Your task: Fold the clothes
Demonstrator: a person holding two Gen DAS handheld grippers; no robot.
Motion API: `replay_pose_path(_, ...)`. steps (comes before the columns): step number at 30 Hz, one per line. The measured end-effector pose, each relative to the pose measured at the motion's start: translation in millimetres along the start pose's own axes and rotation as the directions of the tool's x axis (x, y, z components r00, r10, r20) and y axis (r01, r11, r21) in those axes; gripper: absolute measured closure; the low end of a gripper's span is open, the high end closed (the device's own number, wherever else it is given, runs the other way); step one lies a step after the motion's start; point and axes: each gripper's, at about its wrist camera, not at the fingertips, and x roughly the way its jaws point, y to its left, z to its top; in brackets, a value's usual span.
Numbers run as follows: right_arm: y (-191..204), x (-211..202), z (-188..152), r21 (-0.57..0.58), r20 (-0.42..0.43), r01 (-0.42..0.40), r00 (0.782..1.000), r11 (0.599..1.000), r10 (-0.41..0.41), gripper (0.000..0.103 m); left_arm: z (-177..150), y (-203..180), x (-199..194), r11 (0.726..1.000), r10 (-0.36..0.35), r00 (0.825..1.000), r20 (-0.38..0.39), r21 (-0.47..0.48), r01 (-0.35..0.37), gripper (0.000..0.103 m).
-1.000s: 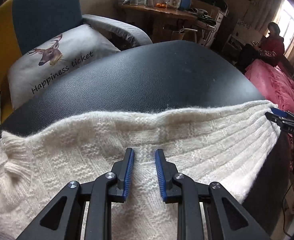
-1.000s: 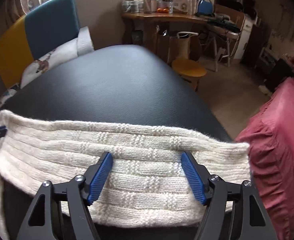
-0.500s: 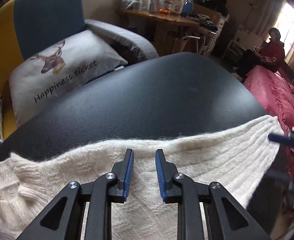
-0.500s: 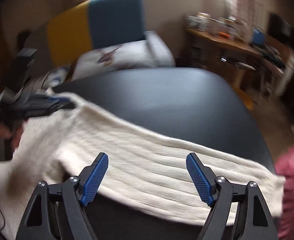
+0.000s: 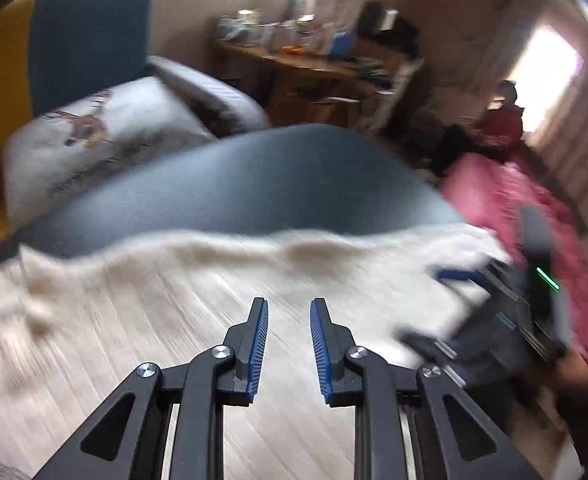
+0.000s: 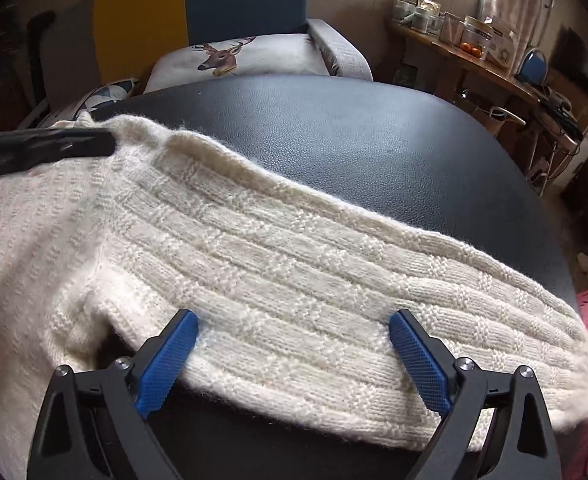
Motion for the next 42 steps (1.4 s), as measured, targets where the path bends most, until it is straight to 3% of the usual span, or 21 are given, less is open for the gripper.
replay_pose_path(4, 0, -14, 7, 0.038, 0.026, -0.039, 0.999, 0.999, 0.038, 0.005, -48, -16, -16, 1.0, -0.004, 1.0, -0.027, 0.022, 0.005, 0.082)
replay_pose_path(5, -2, -25, 5, 0.085, 0.041, -0.183, 0.983, 0.979, 0.18, 0.006, -57, -14, -18, 1.0, -0.004, 1.0, -0.028, 0.003, 0.004, 0.082)
replay_pose_path(6, -4, -36, 3, 0.131, 0.06, -0.33, 0.944, 0.935, 0.324, 0.006, -66, -11, -20, 1.0, -0.004, 1.0, -0.028, -0.019, 0.004, 0.082)
replay_pose_path(7, -5, -43, -1, 0.182, 0.079, -0.496, 0.868, 0.849, 0.49, 0.005, -74, -9, -22, 0.999, -0.005, 1.0, -0.028, -0.041, 0.004, 0.082)
replay_pose_path(8, -3, -52, -6, 0.194, 0.104, -0.573, 0.819, 0.797, 0.564, 0.005, -81, -5, -21, 0.998, -0.006, 0.999, -0.04, -0.068, 0.004, 0.082)
replay_pose_path(10, 4, -58, -15, 0.204, 0.129, -0.63, 0.776, 0.749, 0.617, 0.001, -86, -2, -22, 0.997, -0.006, 0.999, -0.039, -0.081, 0.003, 0.082)
replay_pose_path(11, 8, -53, -21, 0.238, 0.13, -0.68, 0.729, 0.693, 0.672, 0.001, -89, -1, -22, 0.996, -0.006, 0.999, -0.038, -0.086, 0.002, 0.082)
replay_pose_path(13, 11, -38, -23, 0.295, 0.126, -0.698, 0.706, 0.653, 0.697, 0.001, -93, 2, -22, 0.995, -0.005, 0.999, -0.035, -0.096, 0.002, 0.082)
replay_pose_path(17, 32, 0, -11, 0.368, 0.104, -0.667, 0.722, 0.648, 0.684, 0.0, -95, -1, -20, 0.996, 0.003, 0.999, -0.036, -0.092, -0.006, 0.082)
replay_pose_path(20, 38, 11, 1, 0.379, 0.148, -0.693, 0.7, 0.614, 0.699, 0.0, -95, -2, -19, 0.996, 0.01, 0.999, -0.037, -0.083, -0.013, 0.082)
replay_pose_path(25, 50, -7, -6, 0.38, 0.186, -0.825, 0.512, 0.419, 0.839, 0.0, -92, -6, -17, 0.998, 0.021, 0.999, -0.048, -0.064, -0.024, 0.082)
replay_pose_path(28, 40, -25, -20, 0.393, 0.215, -0.854, 0.447, 0.342, 0.868, 0.0, -83, -11, -22, 0.999, 0.004, 0.999, -0.047, -0.05, -0.006, 0.082)
replay_pose_path(30, 30, -39, -27, 0.392, 0.223, -0.849, 0.462, 0.355, 0.858, 0.0, -75, -13, -25, 0.998, -0.034, 0.999, -0.027, -0.061, 0.032, 0.082)
replay_pose_path(31, 23, -47, -28, 0.384, 0.229, -0.844, 0.48, 0.375, 0.847, 0.0, -70, -15, -26, 0.997, -0.052, 0.998, -0.017, -0.066, 0.051, 0.082)
replay_pose_path(33, 11, -60, -20, 0.369, 0.232, -0.804, 0.566, 0.466, 0.791, 0.0, -61, -19, -22, 0.996, -0.062, 0.998, -0.014, -0.058, 0.061, 0.082)
replay_pose_path(35, 0, -67, -6, 0.358, 0.233, -0.72, 0.685, 0.594, 0.69, 0.0, -57, -28, -13, 0.997, -0.069, 0.997, -0.041, -0.041, 0.067, 0.082)
replay_pose_path(36, -6, -64, 3, 0.356, 0.222, -0.674, 0.734, 0.647, 0.642, 0.0, -60, -32, -6, 0.997, -0.069, 0.995, -0.072, -0.036, 0.067, 0.082)
replay_pose_path(39, -7, -36, 31, 0.356, 0.139, -0.511, 0.857, 0.783, 0.496, 0.0, -69, -38, 6, 0.996, -0.085, 0.988, -0.126, -0.036, 0.081, 0.082)
replay_pose_path(42, -13, -21, 38, 0.36, 0.112, -0.462, 0.884, 0.811, 0.454, 0.0, -72, -41, 10, 0.995, -0.097, 0.983, -0.155, -0.016, 0.096, 0.082)
